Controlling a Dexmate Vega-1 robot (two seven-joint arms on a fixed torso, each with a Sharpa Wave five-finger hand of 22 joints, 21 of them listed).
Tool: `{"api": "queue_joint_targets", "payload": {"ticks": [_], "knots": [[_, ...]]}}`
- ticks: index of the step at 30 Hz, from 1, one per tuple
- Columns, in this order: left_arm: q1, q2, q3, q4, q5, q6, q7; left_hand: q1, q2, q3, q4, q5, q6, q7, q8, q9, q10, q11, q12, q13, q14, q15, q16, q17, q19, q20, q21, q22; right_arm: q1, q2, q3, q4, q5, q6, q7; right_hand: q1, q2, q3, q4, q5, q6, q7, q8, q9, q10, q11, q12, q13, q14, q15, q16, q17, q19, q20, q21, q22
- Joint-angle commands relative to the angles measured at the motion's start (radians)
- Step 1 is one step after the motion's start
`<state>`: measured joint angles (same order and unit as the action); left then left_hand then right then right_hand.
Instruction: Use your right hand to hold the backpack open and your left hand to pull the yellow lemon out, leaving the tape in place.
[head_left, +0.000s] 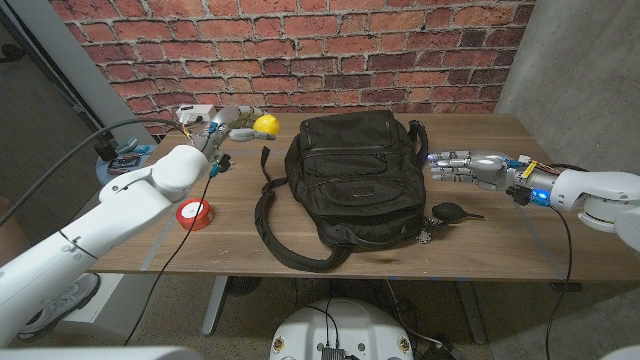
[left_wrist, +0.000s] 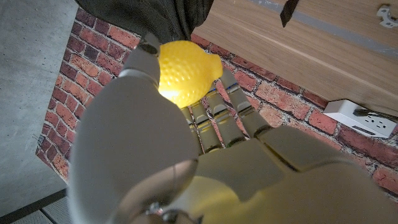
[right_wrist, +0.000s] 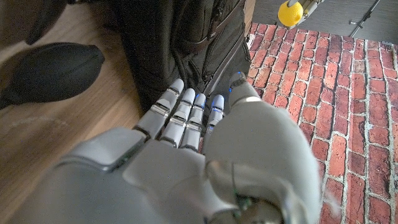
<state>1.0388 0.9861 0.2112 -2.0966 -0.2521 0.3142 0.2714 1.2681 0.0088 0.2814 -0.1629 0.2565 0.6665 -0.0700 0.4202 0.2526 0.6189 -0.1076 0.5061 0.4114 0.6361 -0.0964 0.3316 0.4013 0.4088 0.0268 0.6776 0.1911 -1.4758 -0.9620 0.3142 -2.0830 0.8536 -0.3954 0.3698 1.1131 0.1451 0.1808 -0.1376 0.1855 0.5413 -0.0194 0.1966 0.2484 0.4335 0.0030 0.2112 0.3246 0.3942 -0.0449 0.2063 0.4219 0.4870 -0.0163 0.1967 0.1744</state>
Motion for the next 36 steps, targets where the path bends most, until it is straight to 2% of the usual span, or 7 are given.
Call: {"api": "queue_joint_targets", "payload": {"ticks": [1,8,11,16,19,26,36], "knots": [[0.054,-0.037,-0.036,-0.026,-0.026,0.031,0.030,-0.031,0.089,0.015,0.011,0.009,0.098,0.089,0.079,0.077,0.012,0.001,0.014,0.208,0.006,-0.001,-0.003,0.004,-0.002,-0.002,0.009,-0.001,0.052,0.038,-0.068,0.050,-0.055,0.170,-0.071,-0.010,0.000,0.000,0.009,-0.002,0.009,0.000,0.007,0.002,0.016,0.001,0.007,0.003,0.012,-0.035,0.011,0.003,0.014,-0.004,0.008,0.003],[0.065,-0.010,-0.058,-0.040,-0.052,0.071,0.009,-0.033,0.090,0.016,0.011,0.009,0.092,0.092,0.077,0.076,0.009,0.005,0.012,0.207,0.000,0.002,-0.008,0.006,-0.005,-0.001,0.010,-0.001,0.114,0.096,-0.149,0.117,-0.095,0.309,-0.119,-0.020,-0.001,-0.004,0.012,-0.004,0.019,-0.002,0.011,0.001,0.038,-0.009,0.016,0.001,0.029,-0.040,0.021,0.001,0.030,-0.010,0.015,0.004],[0.067,0.006,-0.066,-0.042,-0.051,0.078,0.004,-0.036,0.090,0.016,0.012,0.009,0.094,0.093,0.078,0.076,0.007,0.008,0.011,0.207,-0.001,0.002,-0.009,0.006,-0.008,0.001,0.009,-0.001,0.156,0.132,-0.195,0.166,-0.114,0.387,-0.137,-0.029,-0.005,-0.007,0.013,-0.005,0.041,-0.004,0.020,0.000,0.065,-0.010,0.026,0.000,0.047,-0.047,0.027,-0.002,0.043,-0.013,0.019,0.004],[0.068,0.031,-0.078,-0.045,-0.046,0.085,-0.005,-0.036,0.090,0.017,0.011,0.009,0.093,0.092,0.078,0.075,0.007,0.002,0.010,0.208,-0.002,0.003,-0.011,0.006,-0.009,0.002,0.009,-0.002,0.233,0.182,-0.265,0.254,-0.138,0.503,-0.156,-0.032,-0.006,-0.007,0.013,-0.004,0.049,-0.005,0.023,-0.001,0.073,-0.016,0.028,-0.001,0.058,-0.056,0.029,-0.006,0.054,-0.020,0.023,0.004],[0.071,0.041,-0.085,-0.048,-0.043,0.088,-0.005,-0.038,0.090,0.016,0.012,0.009,0.092,0.092,0.077,0.075,0.009,0.010,0.011,0.208,-0.002,0.002,-0.011,0.007,-0.009,0.002,0.010,-0.002,0.268,0.180,-0.293,0.290,-0.138,0.533,-0.150,-0.032,-0.008,-0.008,0.011,-0.004,0.051,-0.006,0.023,-0.001,0.075,-0.018,0.029,-0.001,0.060,-0.058,0.030,-0.007,0.056,-0.021,0.023,0.004],[0.074,0.057,-0.092,-0.059,-0.041,0.110,-0.010,-0.039,0.090,0.017,0.011,0.009,0.092,0.090,0.078,0.075,0.006,0.006,0.008,0.208,-0.002,0.002,-0.013,0.009,-0.009,0.001,0.011,-0.002,0.323,0.177,-0.333,0.347,-0.129,0.581,-0.157,-0.034,-0.007,-0.008,0.011,-0.004,0.052,-0.008,0.023,-0.002,0.076,-0.019,0.028,-0.002,0.060,-0.060,0.030,-0.008,0.056,-0.023,0.022,0.004],[0.052,0.105,-0.075,-0.070,-0.025,0.151,-0.045,-0.039,0.090,0.018,0.009,0.009,0.092,0.092,0.078,0.075,0.009,0.007,0.008,0.207,0.000,0.003,-0.014,0.010,-0.010,0.002,0.012,-0.002,0.369,0.184,-0.369,0.408,-0.123,0.645,-0.175,-0.037,-0.007,-0.009,0.012,-0.004,0.050,-0.008,0.021,-0.002,0.075,-0.020,0.027,-0.003,0.058,-0.059,0.030,-0.009,0.056,-0.025,0.021,0.004]]}}
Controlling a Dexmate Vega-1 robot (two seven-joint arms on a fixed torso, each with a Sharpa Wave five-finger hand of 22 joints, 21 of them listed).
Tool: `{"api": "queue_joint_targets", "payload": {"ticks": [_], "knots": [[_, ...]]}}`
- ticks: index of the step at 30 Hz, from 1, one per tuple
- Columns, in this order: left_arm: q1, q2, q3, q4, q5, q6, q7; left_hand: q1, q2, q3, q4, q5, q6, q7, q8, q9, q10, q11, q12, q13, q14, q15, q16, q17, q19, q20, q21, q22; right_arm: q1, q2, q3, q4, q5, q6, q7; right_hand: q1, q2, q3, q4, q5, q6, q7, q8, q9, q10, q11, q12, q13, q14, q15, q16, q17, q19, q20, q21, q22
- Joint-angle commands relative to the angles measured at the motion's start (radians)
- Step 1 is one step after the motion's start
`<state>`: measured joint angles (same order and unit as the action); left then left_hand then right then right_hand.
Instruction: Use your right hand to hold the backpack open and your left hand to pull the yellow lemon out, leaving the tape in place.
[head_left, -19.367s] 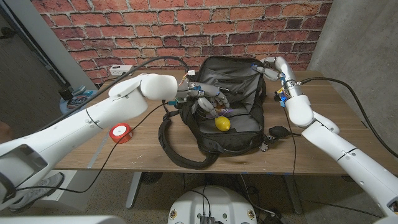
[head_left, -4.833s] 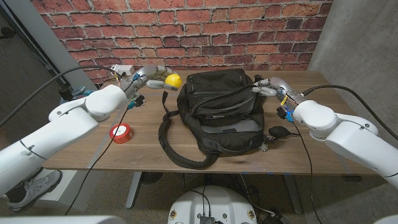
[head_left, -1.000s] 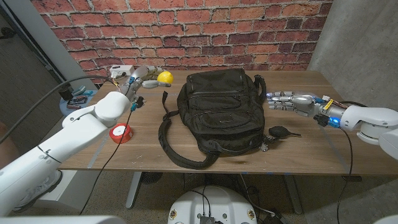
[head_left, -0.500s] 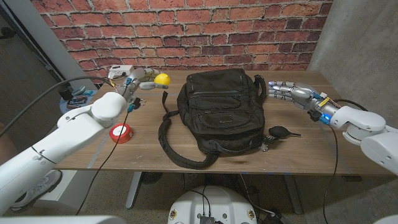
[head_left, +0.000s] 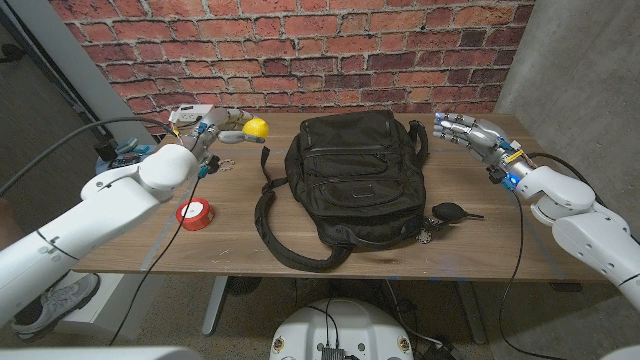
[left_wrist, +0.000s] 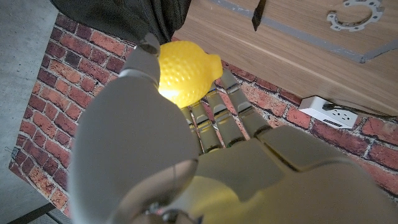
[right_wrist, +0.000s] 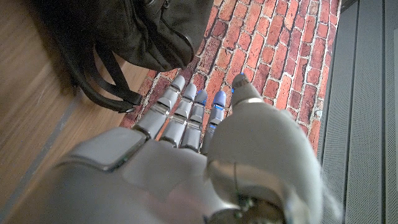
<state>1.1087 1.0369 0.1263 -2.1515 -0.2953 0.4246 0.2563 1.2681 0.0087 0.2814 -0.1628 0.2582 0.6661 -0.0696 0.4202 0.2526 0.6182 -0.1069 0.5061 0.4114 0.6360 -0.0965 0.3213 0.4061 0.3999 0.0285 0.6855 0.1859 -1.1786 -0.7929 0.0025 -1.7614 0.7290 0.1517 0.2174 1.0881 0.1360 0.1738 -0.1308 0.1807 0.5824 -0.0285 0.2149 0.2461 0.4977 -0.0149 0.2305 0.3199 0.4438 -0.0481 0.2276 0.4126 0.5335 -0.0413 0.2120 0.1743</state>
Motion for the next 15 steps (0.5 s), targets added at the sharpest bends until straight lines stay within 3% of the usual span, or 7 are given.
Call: {"api": "queue_joint_targets", "payload": {"ticks": [1,15], "knots": [[-0.021,0.062,0.016,-0.017,0.024,0.044,-0.034,-0.039,0.090,0.018,0.010,0.007,0.092,0.091,0.078,0.075,0.010,0.002,0.008,0.207,0.000,0.003,-0.004,0.006,-0.002,0.000,0.004,0.004,0.075,0.019,-0.060,0.092,0.002,0.106,-0.026,-0.013,0.002,-0.002,0.005,0.001,0.009,0.001,0.003,0.000,0.011,-0.002,0.008,0.002,0.008,-0.056,0.009,0.000,0.009,0.000,0.006,0.004],[-0.040,0.137,0.064,-0.057,0.092,0.105,-0.066,-0.042,0.089,0.018,0.009,0.007,0.091,0.089,0.078,0.075,0.008,0.003,0.006,0.207,-0.001,0.002,-0.007,0.008,-0.003,-0.001,0.005,0.003,0.128,0.049,-0.090,0.165,0.006,0.181,-0.053,-0.013,0.002,-0.002,0.002,0.001,0.009,0.002,0.002,-0.001,0.012,0.000,0.007,0.000,0.008,-0.056,0.010,-0.001,0.009,-0.001,0.005,0.004]]}}
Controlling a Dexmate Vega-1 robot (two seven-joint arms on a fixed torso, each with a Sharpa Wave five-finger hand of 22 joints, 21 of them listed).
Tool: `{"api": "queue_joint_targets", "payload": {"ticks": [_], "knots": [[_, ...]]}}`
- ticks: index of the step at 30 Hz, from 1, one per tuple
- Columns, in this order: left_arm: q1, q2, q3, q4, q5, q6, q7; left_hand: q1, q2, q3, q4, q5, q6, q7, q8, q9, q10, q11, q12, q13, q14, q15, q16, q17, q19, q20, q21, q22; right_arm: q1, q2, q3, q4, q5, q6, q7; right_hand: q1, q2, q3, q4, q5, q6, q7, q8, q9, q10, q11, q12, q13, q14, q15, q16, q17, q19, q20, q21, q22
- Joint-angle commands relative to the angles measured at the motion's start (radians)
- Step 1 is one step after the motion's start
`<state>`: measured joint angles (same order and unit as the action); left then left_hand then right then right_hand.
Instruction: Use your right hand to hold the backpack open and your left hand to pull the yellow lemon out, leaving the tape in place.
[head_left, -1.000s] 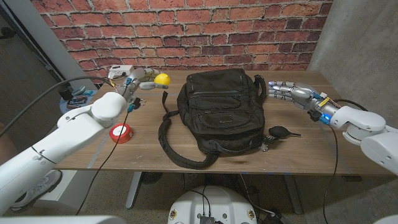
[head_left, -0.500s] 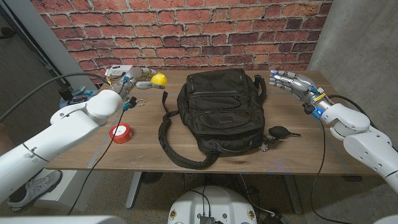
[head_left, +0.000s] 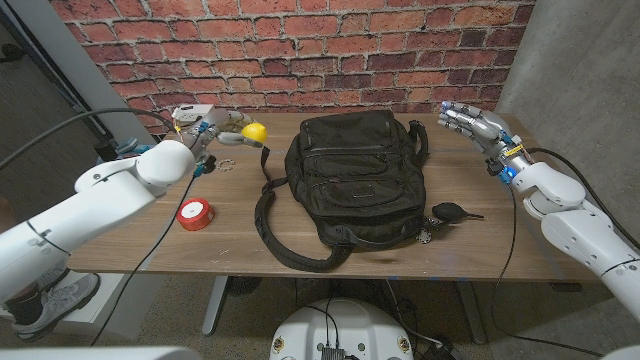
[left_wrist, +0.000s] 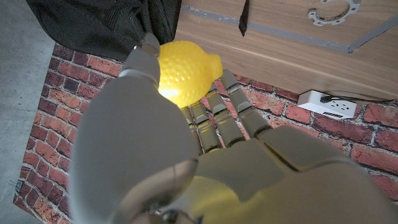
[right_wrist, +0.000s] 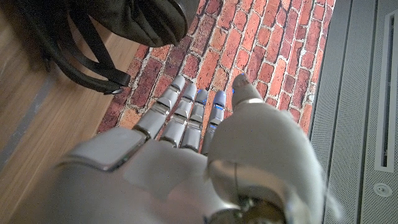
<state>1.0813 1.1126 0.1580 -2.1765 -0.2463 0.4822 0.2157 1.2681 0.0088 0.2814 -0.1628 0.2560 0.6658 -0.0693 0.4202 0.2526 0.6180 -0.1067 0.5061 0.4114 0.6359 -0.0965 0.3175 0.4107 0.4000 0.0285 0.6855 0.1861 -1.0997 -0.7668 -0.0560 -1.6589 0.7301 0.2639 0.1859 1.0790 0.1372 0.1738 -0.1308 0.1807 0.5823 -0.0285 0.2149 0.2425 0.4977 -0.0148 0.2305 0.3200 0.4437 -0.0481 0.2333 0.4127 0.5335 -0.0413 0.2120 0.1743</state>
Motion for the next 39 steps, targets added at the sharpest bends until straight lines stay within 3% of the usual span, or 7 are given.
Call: {"api": "queue_joint_targets", "payload": {"ticks": [1,21,39], "knots": [[-0.013,0.066,0.034,-0.034,0.046,0.053,-0.028,-0.042,0.089,0.019,0.009,0.009,0.091,0.089,0.078,0.075,0.008,0.004,0.006,0.207,-0.001,0.002,-0.004,0.003,-0.003,-0.001,0.005,0.003,0.053,0.026,-0.034,0.068,0.006,0.073,-0.021,-0.005,0.001,-0.002,0.003,0.001,0.009,0.002,0.002,0.002,0.012,0.001,0.007,0.000,0.008,-0.056,0.004,-0.001,0.010,-0.001,0.005,0.004],[-0.040,0.167,0.116,-0.042,0.178,0.103,-0.082,-0.050,0.089,0.019,0.011,0.008,0.084,0.084,0.075,0.073,0.000,0.001,-0.001,0.206,-0.007,-0.001,-0.012,0.005,-0.007,-0.005,0.006,0.003,0.122,0.077,-0.089,0.150,0.005,0.117,-0.045,-0.009,0.002,-0.003,0.002,0.000,0.010,0.002,0.002,0.001,0.015,0.001,0.006,-0.002,0.009,-0.056,0.006,-0.003,0.011,-0.004,0.005,0.004],[-0.086,0.174,0.208,0.016,0.314,0.111,-0.133,-0.057,0.090,0.020,0.012,0.006,0.074,0.079,0.070,0.070,-0.009,-0.006,-0.007,0.204,-0.015,-0.005,-0.021,0.006,-0.011,-0.009,0.007,0.002,0.160,0.114,-0.121,0.222,0.014,0.150,-0.031,-0.013,0.003,-0.002,0.001,-0.001,0.015,0.004,0.002,-0.001,0.025,-0.001,0.008,-0.004,0.012,-0.058,0.007,-0.006,0.014,-0.006,0.005,0.005]]}}
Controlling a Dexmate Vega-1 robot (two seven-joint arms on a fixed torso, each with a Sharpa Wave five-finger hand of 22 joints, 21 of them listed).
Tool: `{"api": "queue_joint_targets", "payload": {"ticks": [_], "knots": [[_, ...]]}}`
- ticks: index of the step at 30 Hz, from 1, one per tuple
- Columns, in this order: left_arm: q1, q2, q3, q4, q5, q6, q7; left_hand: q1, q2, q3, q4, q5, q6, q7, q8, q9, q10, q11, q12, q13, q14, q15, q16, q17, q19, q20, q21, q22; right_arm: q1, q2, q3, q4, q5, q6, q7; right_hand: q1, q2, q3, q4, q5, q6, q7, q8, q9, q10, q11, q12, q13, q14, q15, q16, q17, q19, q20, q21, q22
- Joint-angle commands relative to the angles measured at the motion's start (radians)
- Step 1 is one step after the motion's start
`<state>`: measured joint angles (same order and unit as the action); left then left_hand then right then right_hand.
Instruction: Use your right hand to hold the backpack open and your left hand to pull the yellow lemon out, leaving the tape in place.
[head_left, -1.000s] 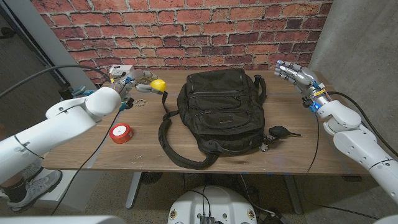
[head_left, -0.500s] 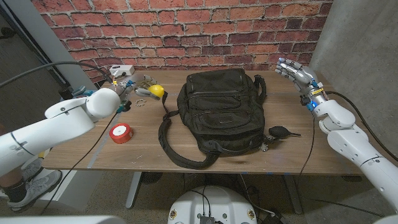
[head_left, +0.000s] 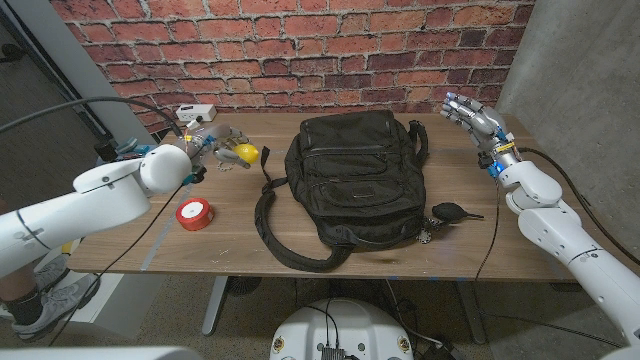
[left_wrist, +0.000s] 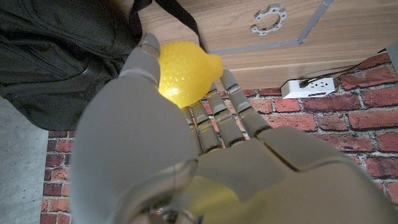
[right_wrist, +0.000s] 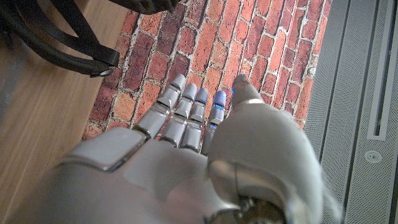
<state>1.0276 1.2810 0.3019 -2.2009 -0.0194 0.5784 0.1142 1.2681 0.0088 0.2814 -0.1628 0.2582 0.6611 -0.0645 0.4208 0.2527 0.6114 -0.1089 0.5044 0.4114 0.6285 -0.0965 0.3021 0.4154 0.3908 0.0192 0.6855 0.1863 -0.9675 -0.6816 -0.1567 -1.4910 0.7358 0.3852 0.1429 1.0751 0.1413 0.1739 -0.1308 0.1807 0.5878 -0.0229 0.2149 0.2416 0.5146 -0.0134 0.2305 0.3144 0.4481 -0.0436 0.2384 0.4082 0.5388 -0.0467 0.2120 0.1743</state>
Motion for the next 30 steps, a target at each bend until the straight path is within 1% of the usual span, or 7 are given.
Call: {"api": "queue_joint_targets", "payload": {"ticks": [1,8,12,23,24,26,30], "knots": [[-0.031,0.008,0.064,0.048,0.089,0.003,-0.034,-0.057,0.089,0.020,0.012,0.004,0.079,0.073,0.070,0.069,-0.002,-0.004,-0.006,0.204,-0.008,-0.006,-0.005,0.002,-0.003,0.001,0.006,0.002,0.031,0.031,-0.022,0.060,0.009,0.031,0.015,-0.010,-0.001,-0.003,0.002,-0.001,0.010,-0.002,0.002,0.000,0.008,-0.002,0.008,0.001,0.007,-0.063,0.001,-0.002,0.009,0.000,0.005,0.005],[-0.033,-0.004,0.074,0.072,0.108,0.007,-0.043,-0.062,0.088,0.020,0.012,0.002,0.081,0.068,0.070,0.068,0.000,-0.011,-0.007,0.202,-0.005,-0.010,-0.008,0.001,-0.004,-0.002,0.006,0.002,0.047,0.048,-0.032,0.093,0.014,0.044,0.023,-0.016,-0.001,-0.003,0.004,-0.001,0.006,-0.002,0.000,-0.001,0.006,-0.002,0.006,0.000,0.005,-0.061,-0.002,-0.006,0.008,-0.001,0.004,0.005],[-0.032,-0.008,0.077,0.082,0.119,-0.001,-0.040,-0.064,0.088,0.021,0.013,0.001,0.081,0.068,0.070,0.067,-0.003,-0.008,-0.008,0.202,-0.005,-0.011,-0.009,0.001,-0.008,-0.001,0.005,0.002,0.058,0.057,-0.040,0.117,0.016,0.052,0.037,-0.020,0.000,-0.003,0.005,-0.002,0.007,-0.003,0.000,-0.001,0.006,-0.003,0.005,-0.001,0.005,-0.064,-0.002,-0.007,0.008,-0.002,0.003,0.005],[-0.071,-0.046,0.122,0.120,0.182,-0.001,-0.060,-0.069,0.089,0.021,0.014,-0.002,0.076,0.064,0.069,0.065,-0.011,-0.016,-0.013,0.202,-0.016,-0.009,-0.015,0.005,-0.018,-0.005,0.002,0.001,0.084,0.081,-0.057,0.191,0.021,0.082,0.074,-0.035,0.001,-0.008,0.013,-0.003,0.006,-0.005,-0.001,-0.002,0.005,-0.004,0.004,-0.002,0.001,-0.067,-0.002,-0.007,0.007,-0.004,0.003,0.005],[-0.074,-0.051,0.124,0.124,0.182,-0.002,-0.063,-0.070,0.088,0.021,0.013,-0.002,0.077,0.063,0.069,0.065,-0.010,-0.009,-0.013,0.201,-0.015,-0.009,-0.015,0.004,-0.018,-0.006,0.002,0.001,0.085,0.081,-0.058,0.194,0.018,0.081,0.071,-0.036,0.000,-0.009,0.013,-0.003,0.006,-0.005,-0.001,-0.002,0.006,-0.004,0.004,-0.003,0.001,-0.066,-0.002,-0.007,0.007,-0.004,0.002,0.005],[-0.081,-0.054,0.134,0.134,0.198,-0.012,-0.066,-0.072,0.089,0.021,0.014,-0.003,0.077,0.063,0.069,0.064,-0.009,-0.010,-0.014,0.199,-0.018,-0.011,-0.017,0.004,-0.018,-0.006,0.002,0.001,0.089,0.085,-0.060,0.205,0.019,0.083,0.073,-0.036,0.001,-0.009,0.013,-0.003,0.005,-0.005,-0.001,-0.002,0.006,-0.004,0.003,-0.003,-0.001,-0.068,-0.003,-0.007,0.007,-0.004,0.002,0.005],[-0.104,-0.066,0.160,0.145,0.231,0.004,-0.091,-0.074,0.089,0.021,0.015,-0.004,0.078,0.061,0.070,0.064,-0.007,-0.015,-0.016,0.197,-0.018,-0.012,-0.019,0.004,-0.018,-0.006,0.002,0.001,0.100,0.097,-0.065,0.233,0.024,0.092,0.084,-0.038,0.001,-0.009,0.013,-0.003,0.005,-0.006,-0.001,-0.003,0.007,-0.006,0.004,-0.003,-0.001,-0.068,-0.002,-0.008,0.007,-0.005,0.002,0.005]]}}
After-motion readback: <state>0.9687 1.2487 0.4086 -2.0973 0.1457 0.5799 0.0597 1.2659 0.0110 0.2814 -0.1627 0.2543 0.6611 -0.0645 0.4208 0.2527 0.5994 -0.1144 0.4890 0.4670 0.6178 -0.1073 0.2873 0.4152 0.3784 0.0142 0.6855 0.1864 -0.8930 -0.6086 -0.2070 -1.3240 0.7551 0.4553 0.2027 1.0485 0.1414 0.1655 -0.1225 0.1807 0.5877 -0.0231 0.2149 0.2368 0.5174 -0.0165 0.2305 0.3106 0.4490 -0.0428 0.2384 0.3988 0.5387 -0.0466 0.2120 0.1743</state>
